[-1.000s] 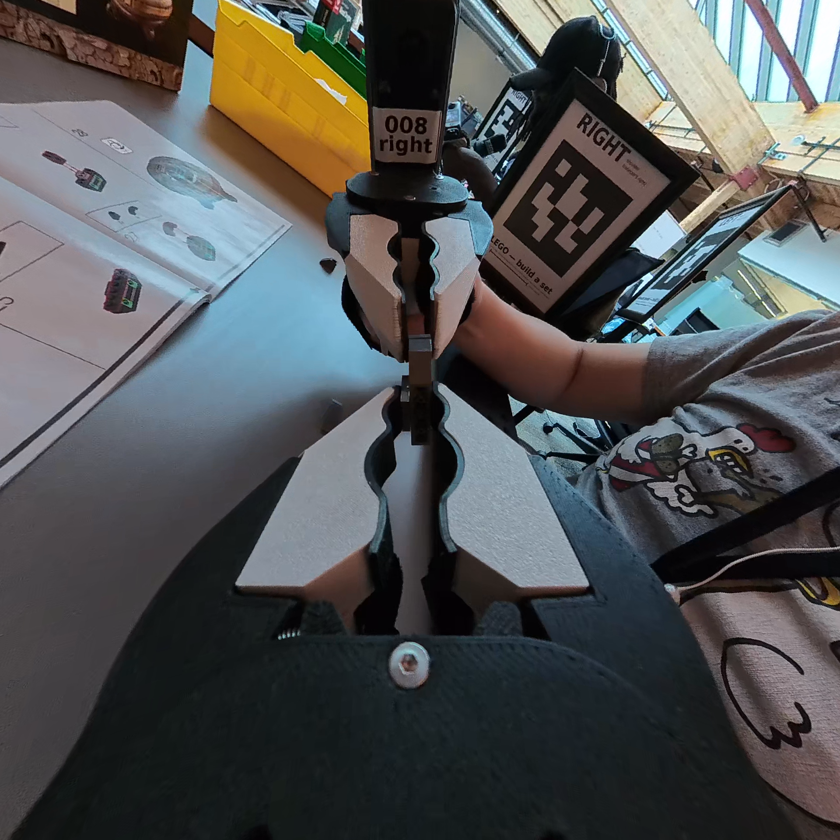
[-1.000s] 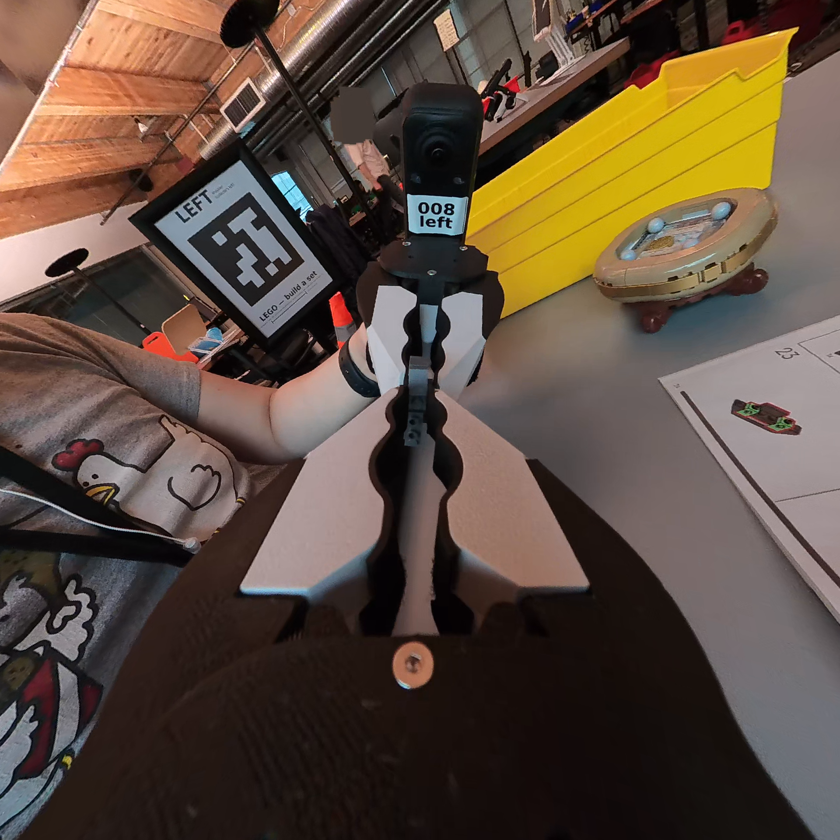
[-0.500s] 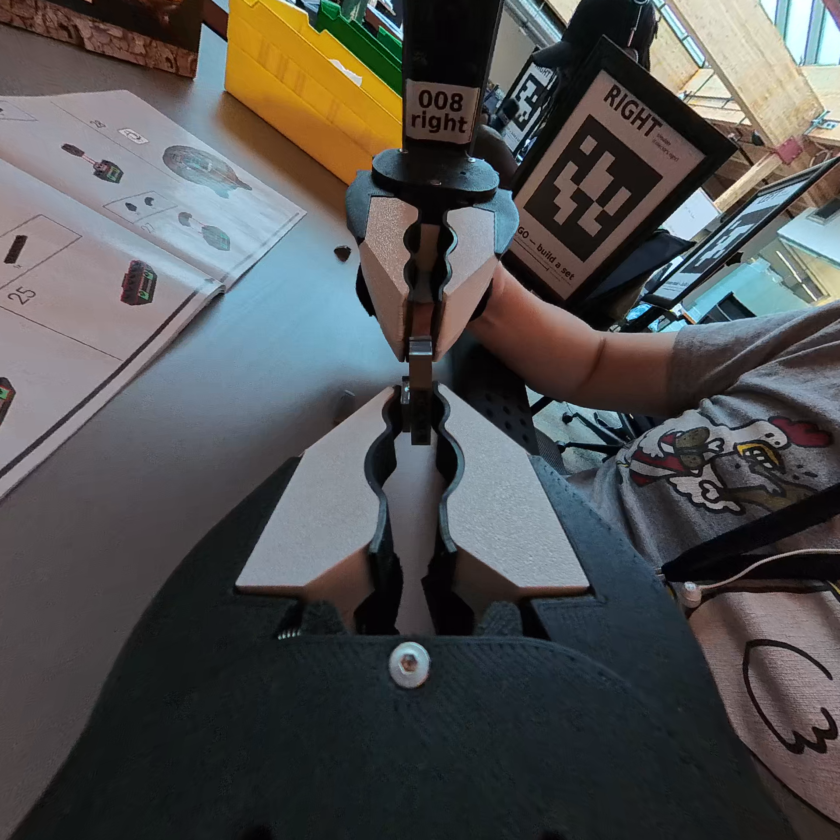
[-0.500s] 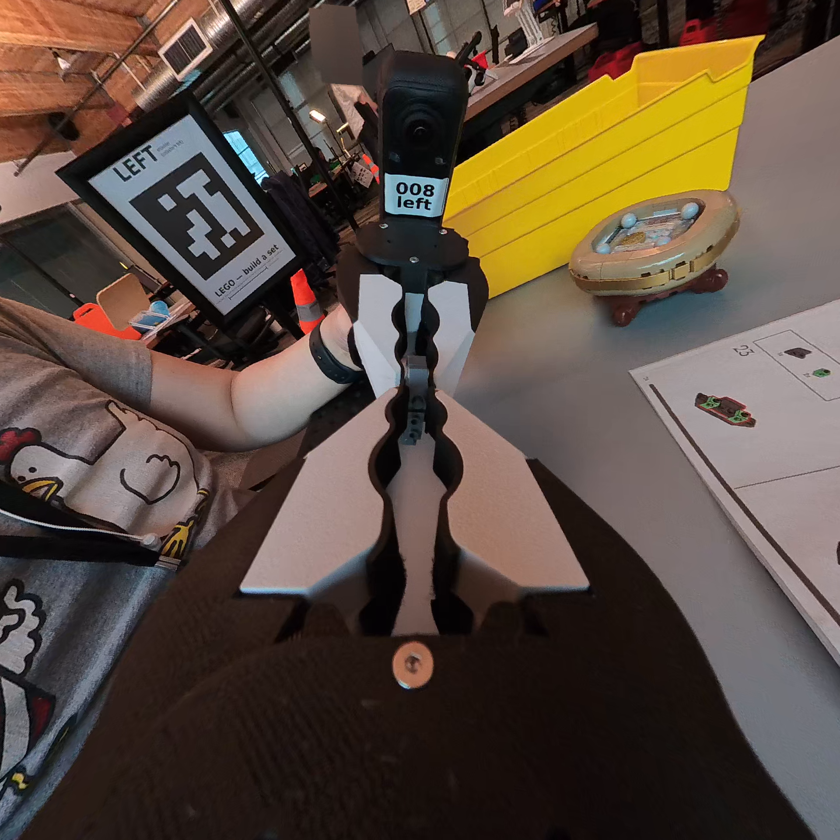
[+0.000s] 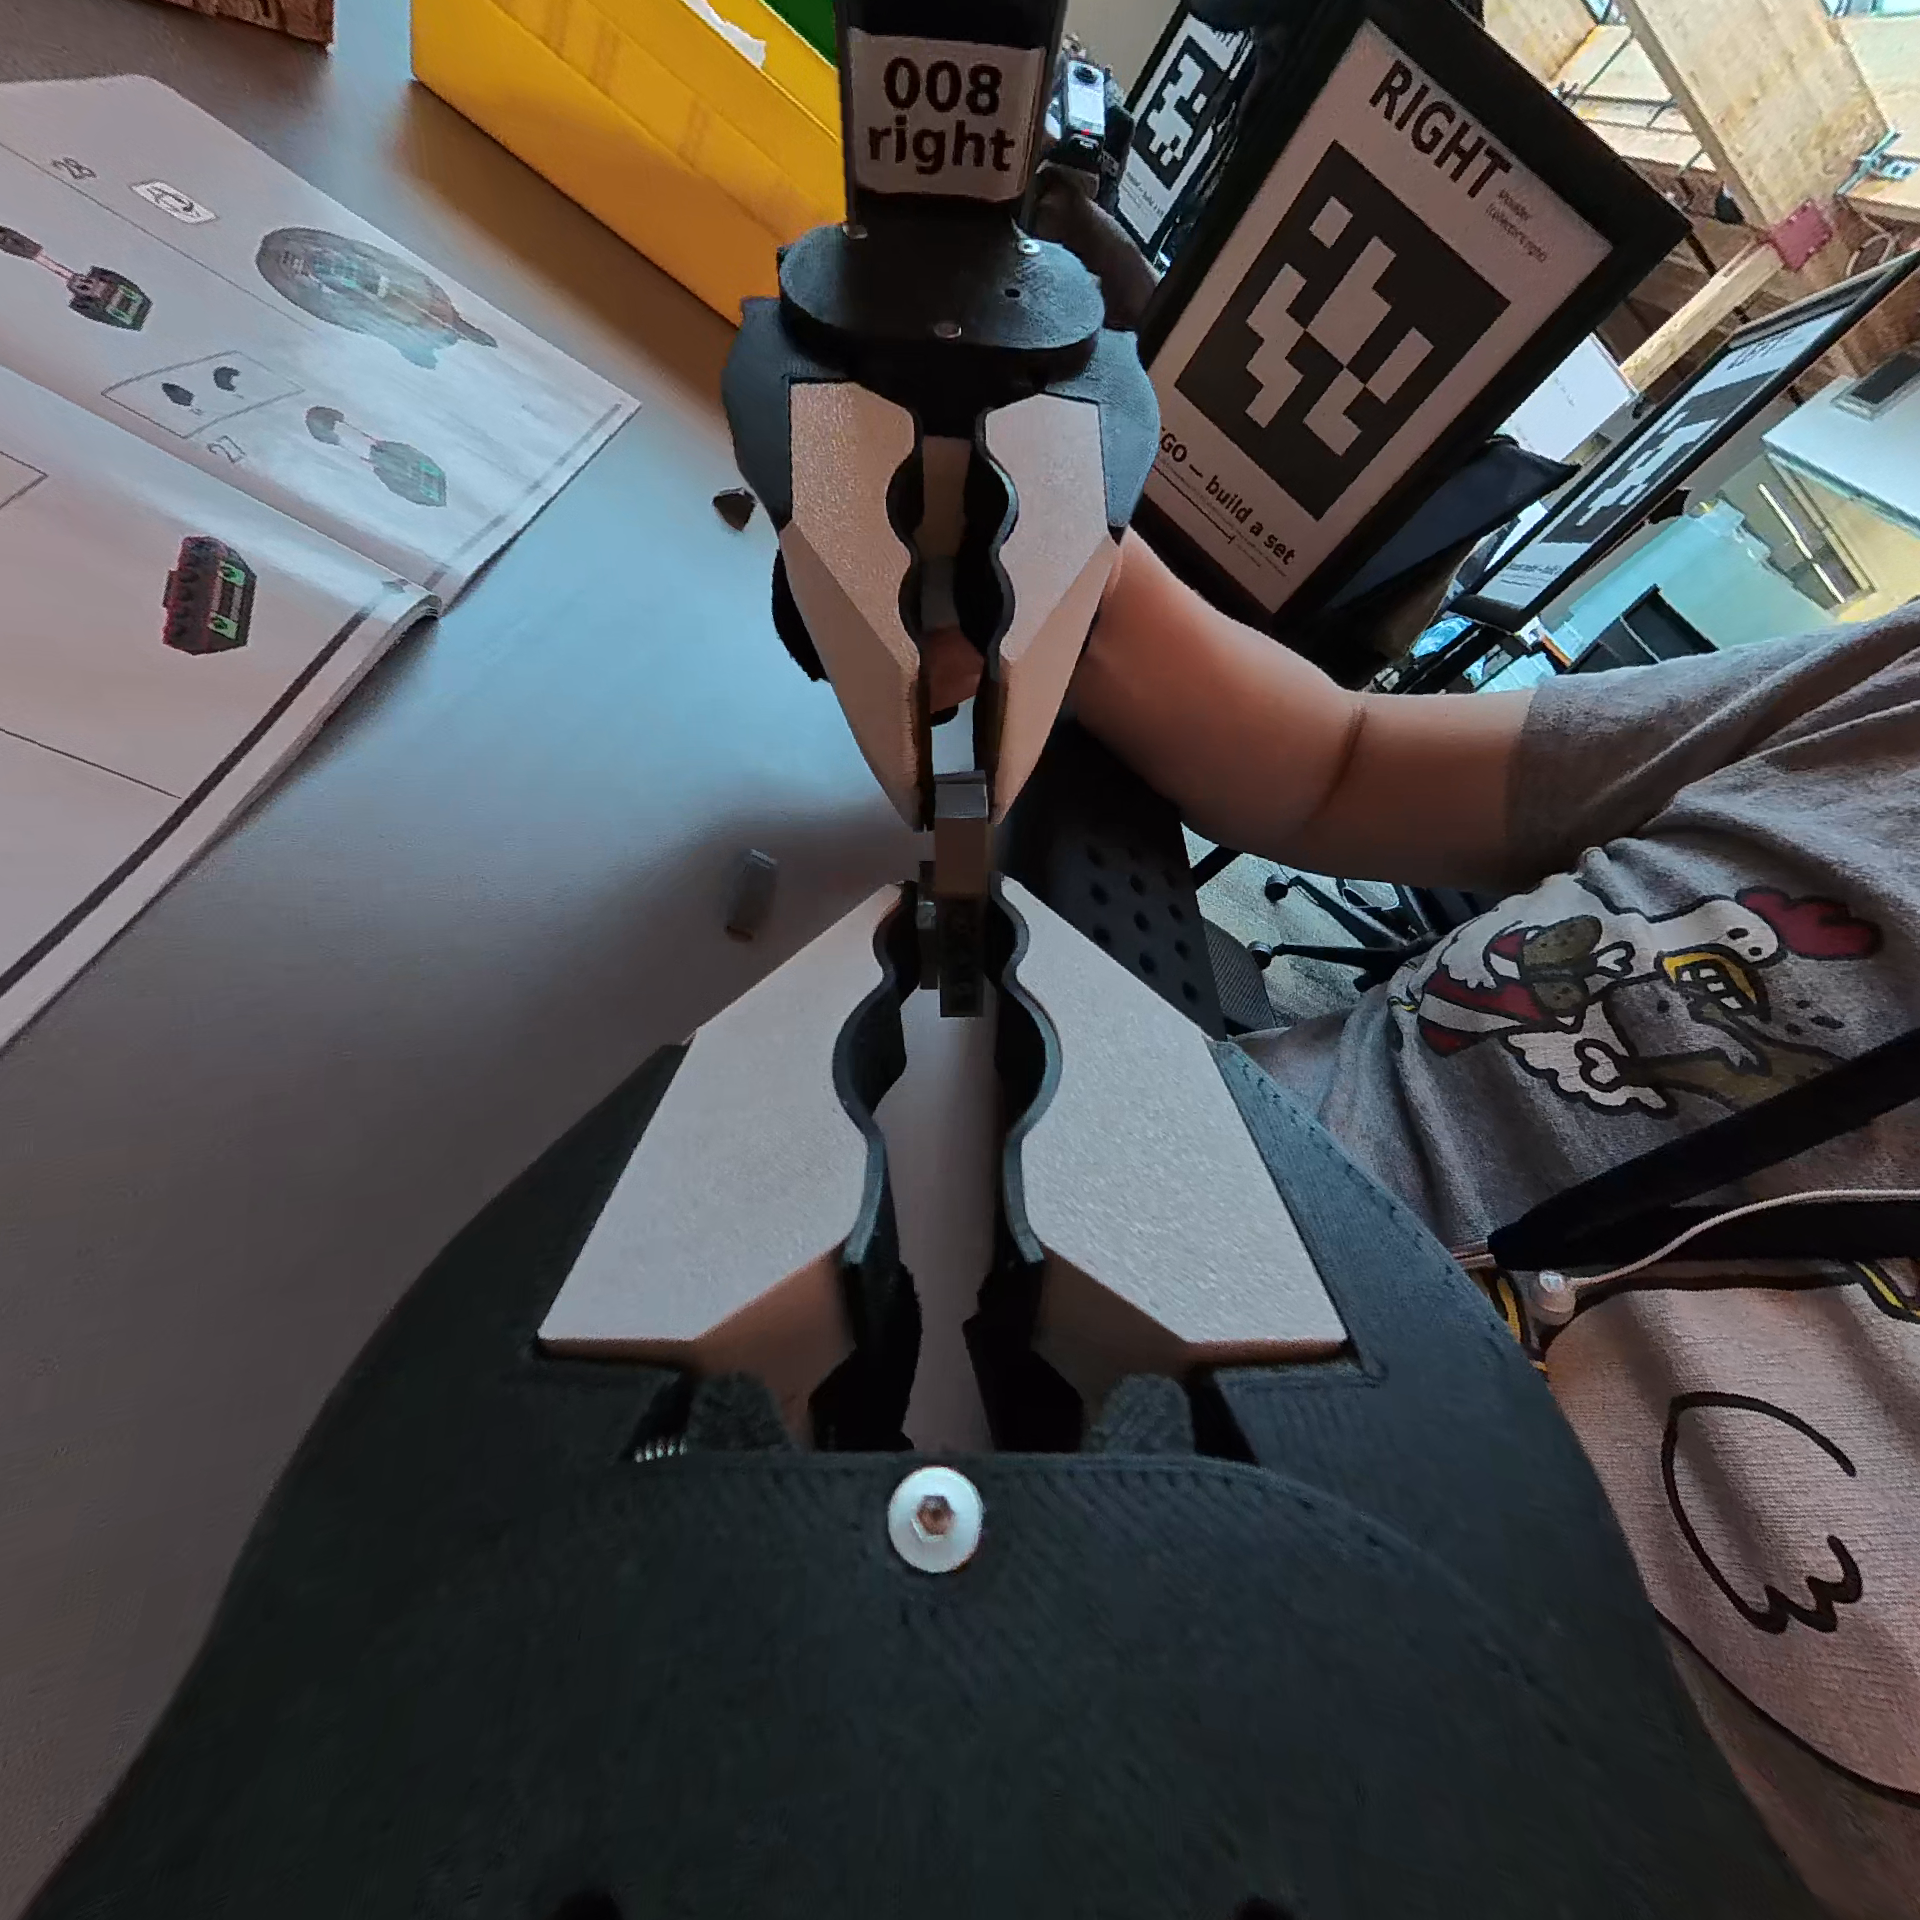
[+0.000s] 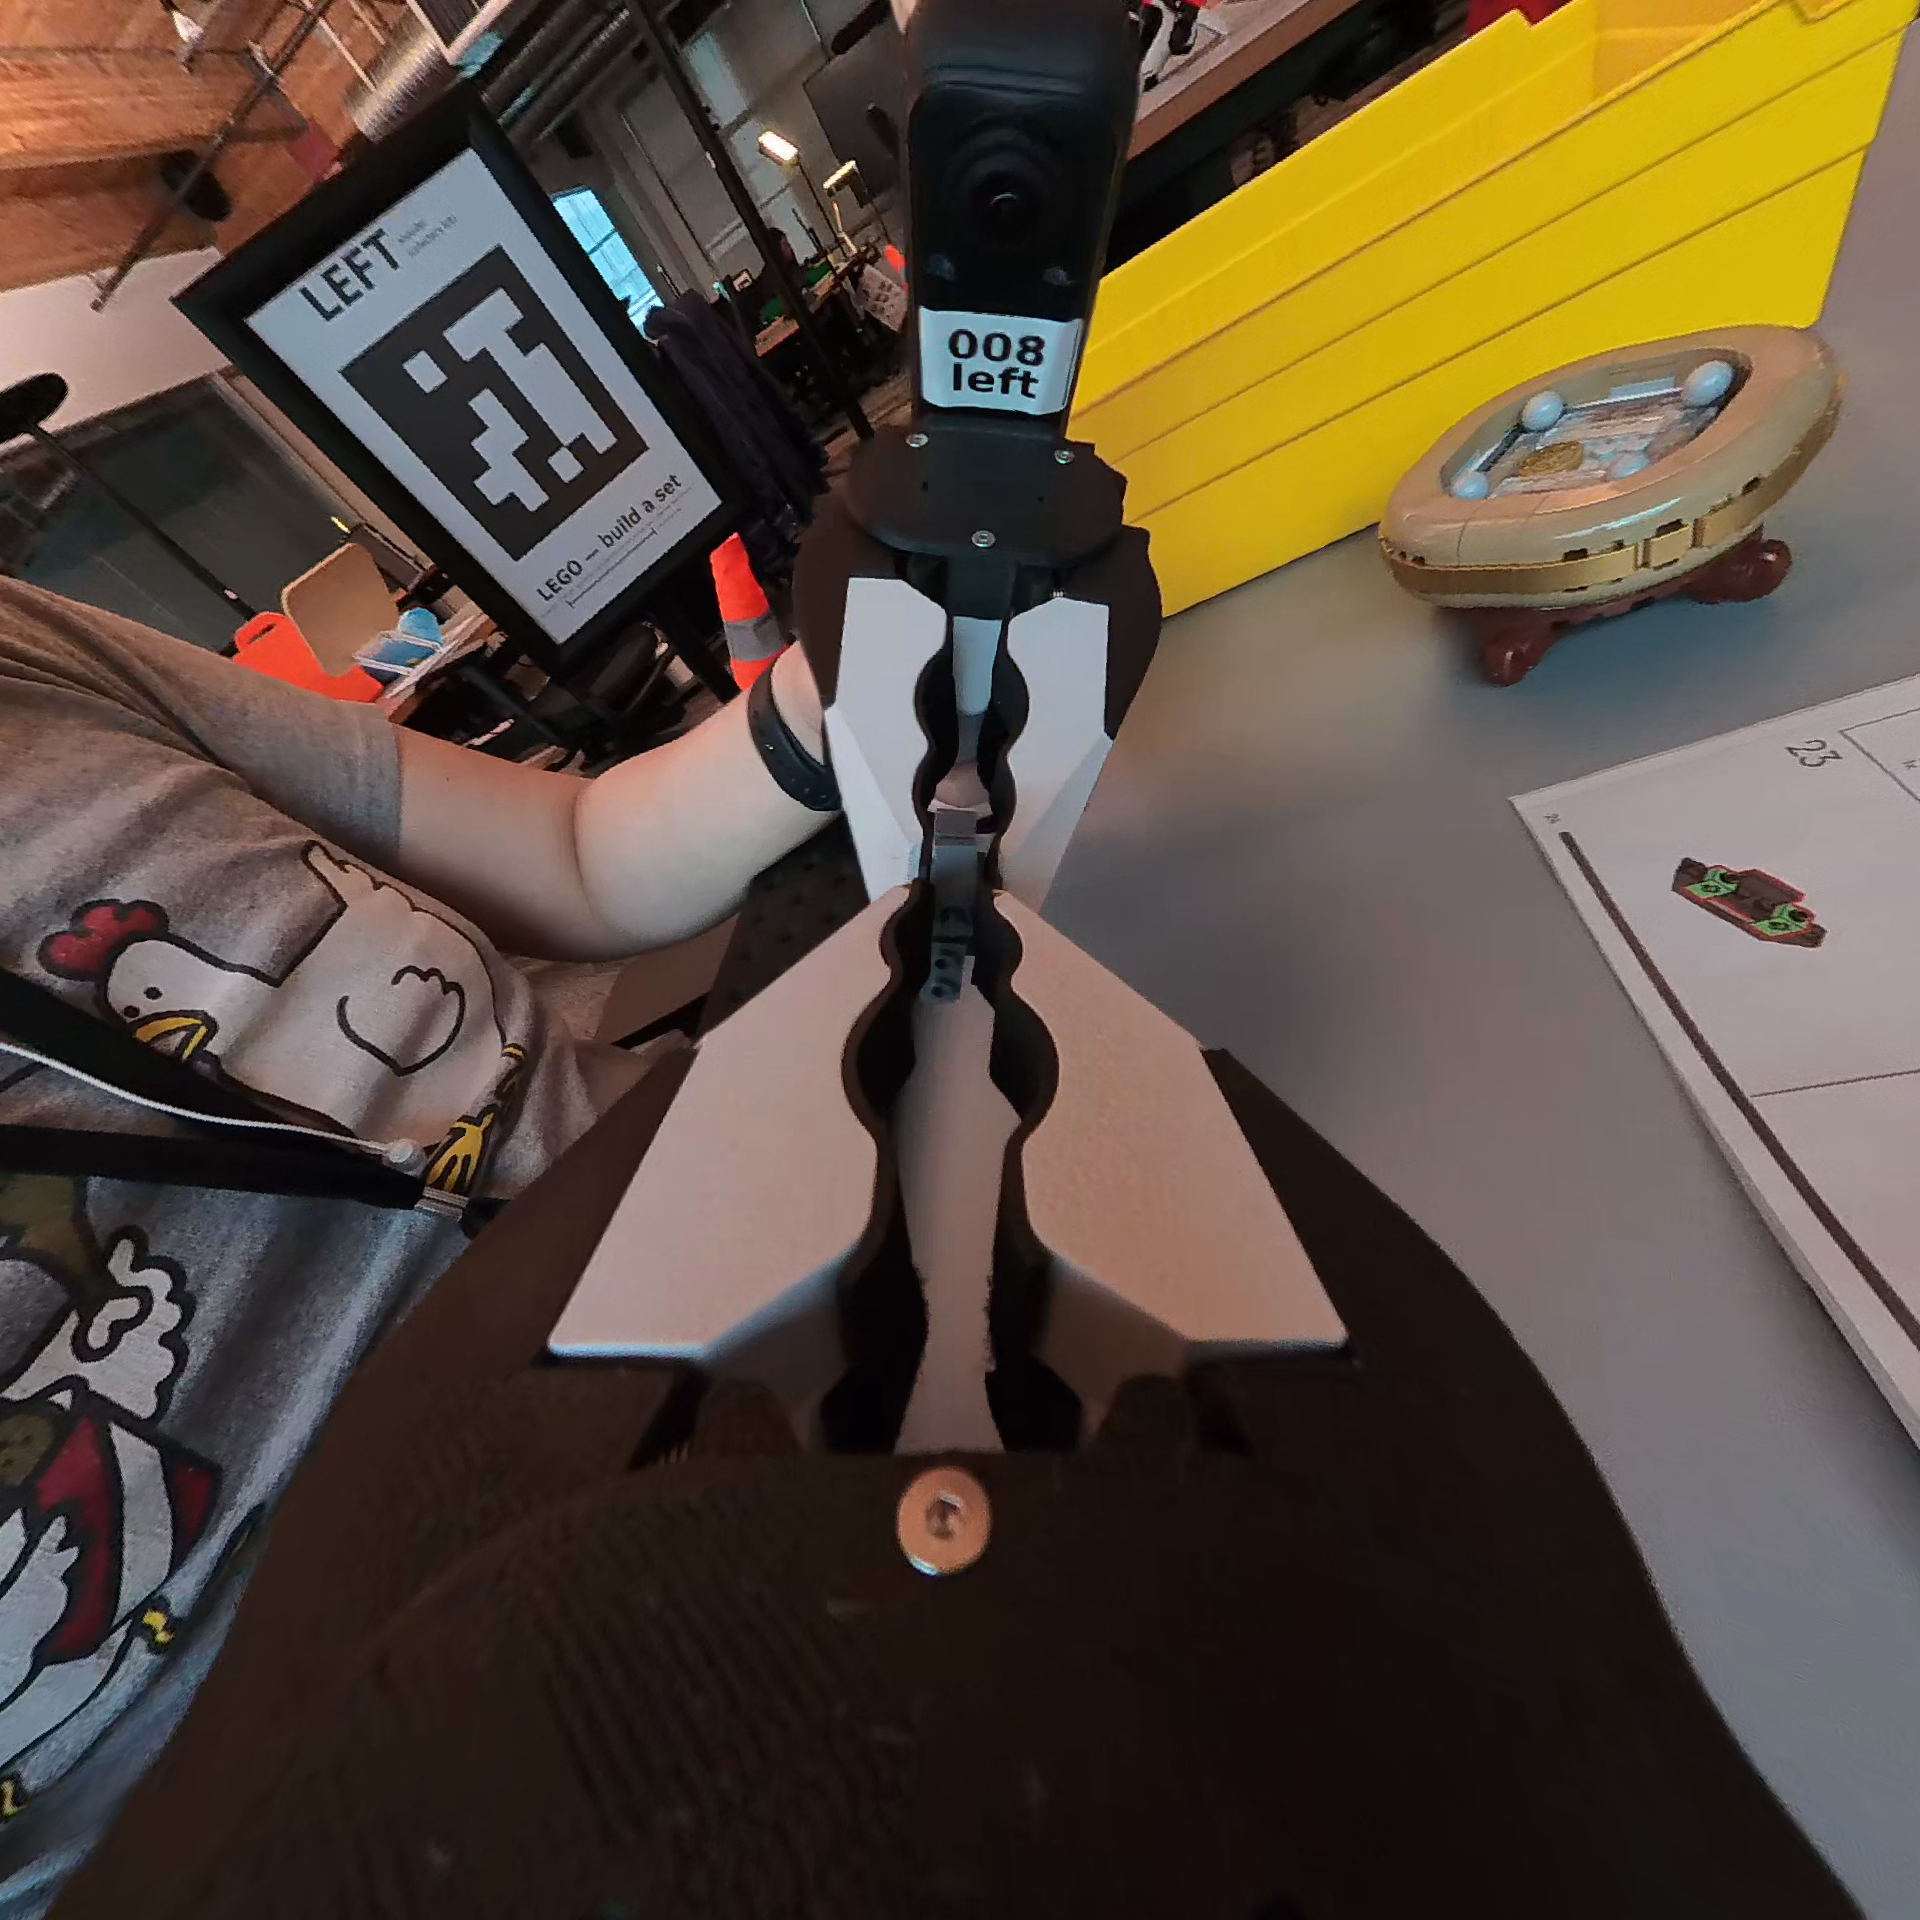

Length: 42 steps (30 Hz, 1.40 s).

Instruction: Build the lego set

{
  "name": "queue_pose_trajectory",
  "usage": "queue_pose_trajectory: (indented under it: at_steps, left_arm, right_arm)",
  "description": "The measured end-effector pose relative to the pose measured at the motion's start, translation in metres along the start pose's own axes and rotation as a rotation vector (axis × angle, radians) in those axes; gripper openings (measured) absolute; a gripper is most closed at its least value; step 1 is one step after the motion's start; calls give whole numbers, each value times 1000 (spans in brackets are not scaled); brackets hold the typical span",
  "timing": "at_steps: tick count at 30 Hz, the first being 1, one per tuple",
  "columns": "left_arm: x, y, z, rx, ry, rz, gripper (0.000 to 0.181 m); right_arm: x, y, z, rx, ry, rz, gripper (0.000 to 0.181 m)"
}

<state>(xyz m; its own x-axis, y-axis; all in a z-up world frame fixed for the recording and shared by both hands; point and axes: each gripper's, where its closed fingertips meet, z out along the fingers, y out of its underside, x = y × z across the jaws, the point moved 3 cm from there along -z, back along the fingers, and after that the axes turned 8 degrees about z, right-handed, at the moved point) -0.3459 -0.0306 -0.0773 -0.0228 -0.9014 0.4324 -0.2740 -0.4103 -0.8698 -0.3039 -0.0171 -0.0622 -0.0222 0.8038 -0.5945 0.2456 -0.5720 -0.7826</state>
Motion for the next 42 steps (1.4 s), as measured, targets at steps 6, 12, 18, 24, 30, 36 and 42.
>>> queue_pose_trajectory:
  at_steps: [6,12,18,24,30,36,42]
  left_arm:
    - [-3,1,-1,-10,-24,0,9]
    - [-7,5,-1,-39,-55,3,9]
    - [-1,2,1,-28,-17,20,9]
    - [3,6,7,-63,4,42,9]
    - [7,1,8,-23,35,40,9]
    - [1,-10,3,87,16,-14,9]
    - [-3,-30,-13,262,-35,-12,9]
  right_arm:
    - [1,0,2,-19,106,-82,7]
    - [3,2,4,-63,215,-158,7]
    - [-1,1,3,-43,88,-91,6]
    - [-5,4,5,-63,26,-94,6]
    - [-8,-1,2,-31,3,-101,7]
    - [-13,-14,0,67,-19,-75,36]
    - [-9,-23,-7,189,-27,3,27]
